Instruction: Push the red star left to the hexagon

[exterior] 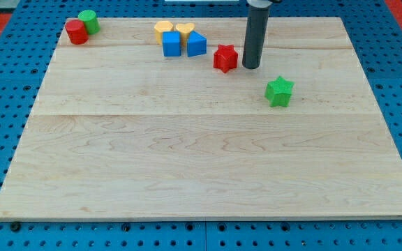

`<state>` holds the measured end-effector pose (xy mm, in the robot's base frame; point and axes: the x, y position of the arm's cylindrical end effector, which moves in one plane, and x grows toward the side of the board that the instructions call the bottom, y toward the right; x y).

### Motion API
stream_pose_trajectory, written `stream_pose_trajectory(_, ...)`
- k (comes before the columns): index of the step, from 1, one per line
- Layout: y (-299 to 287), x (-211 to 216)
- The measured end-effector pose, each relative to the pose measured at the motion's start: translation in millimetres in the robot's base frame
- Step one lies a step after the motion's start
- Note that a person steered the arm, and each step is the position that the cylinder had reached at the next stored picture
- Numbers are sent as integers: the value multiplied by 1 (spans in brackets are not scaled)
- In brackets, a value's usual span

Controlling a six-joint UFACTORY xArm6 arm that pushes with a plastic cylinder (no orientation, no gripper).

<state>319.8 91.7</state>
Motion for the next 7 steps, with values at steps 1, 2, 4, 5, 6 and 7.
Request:
stream_pose_trajectory(1,-21,-7)
stream_pose_trajectory(2,-126,-6)
stream_pose_trajectory(4,-255,-5)
stream_pose_trajectory(5,-269,26)
stream_pose_trajectory(6,-295,1)
stream_pose_trajectory(7,-301,-32)
